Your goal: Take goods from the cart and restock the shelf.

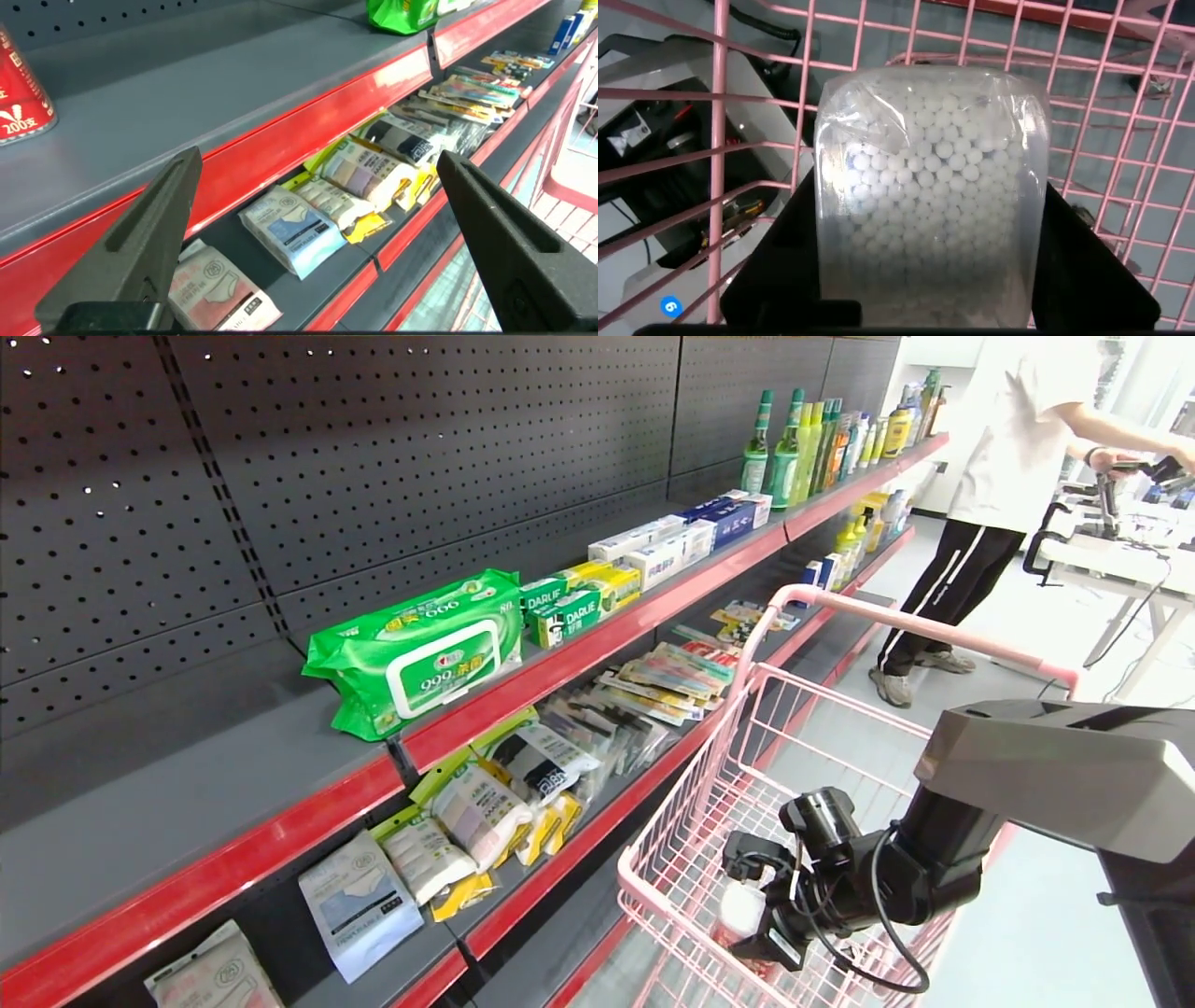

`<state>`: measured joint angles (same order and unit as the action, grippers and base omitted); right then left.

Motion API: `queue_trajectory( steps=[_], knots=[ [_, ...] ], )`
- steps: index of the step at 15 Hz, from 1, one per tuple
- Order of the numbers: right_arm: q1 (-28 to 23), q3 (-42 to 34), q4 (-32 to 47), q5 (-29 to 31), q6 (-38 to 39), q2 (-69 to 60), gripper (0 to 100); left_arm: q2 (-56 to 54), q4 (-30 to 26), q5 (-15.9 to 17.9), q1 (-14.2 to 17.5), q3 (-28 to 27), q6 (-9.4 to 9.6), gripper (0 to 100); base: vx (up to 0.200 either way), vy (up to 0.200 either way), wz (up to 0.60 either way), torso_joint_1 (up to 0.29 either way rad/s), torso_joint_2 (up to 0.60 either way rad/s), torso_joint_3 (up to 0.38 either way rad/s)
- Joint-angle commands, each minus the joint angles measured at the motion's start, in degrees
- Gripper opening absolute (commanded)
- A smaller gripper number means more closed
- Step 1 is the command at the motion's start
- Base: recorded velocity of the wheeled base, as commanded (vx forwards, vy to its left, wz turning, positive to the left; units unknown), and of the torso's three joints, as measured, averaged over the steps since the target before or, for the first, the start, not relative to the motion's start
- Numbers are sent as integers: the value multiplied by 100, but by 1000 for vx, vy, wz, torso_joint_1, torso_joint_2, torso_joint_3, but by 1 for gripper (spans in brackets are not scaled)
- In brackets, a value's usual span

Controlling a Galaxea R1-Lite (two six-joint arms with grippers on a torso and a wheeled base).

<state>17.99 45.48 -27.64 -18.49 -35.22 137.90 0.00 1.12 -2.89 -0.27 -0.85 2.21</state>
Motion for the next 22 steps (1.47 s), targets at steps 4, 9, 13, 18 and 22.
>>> queue_trajectory(
  steps=[4,9,13,18,22],
  knots=[
    [-24,-127,-5,-23,120,-114,0,0,2,-1,0,-3,-1,100,0,0,0,0,0,0],
    [-42,-242,21,30,1439,-1380,0,9,2,-1,0,6,-1,100,0,0,0,0,0,0],
    [-419,-690,21,241,1492,-2408,0,0,2,-1,0,-3,-10,100,0,0,0,0,0,0],
    [-472,-1103,21,803,2247,-4131,0,9,2,-1,0,6,-19,100,0,0,0,0,0,0],
    [-446,-1745,65,1366,2274,-5519,0,0,2,-1,0,6,-36,100,0,0,0,0,0,0]
  ],
)
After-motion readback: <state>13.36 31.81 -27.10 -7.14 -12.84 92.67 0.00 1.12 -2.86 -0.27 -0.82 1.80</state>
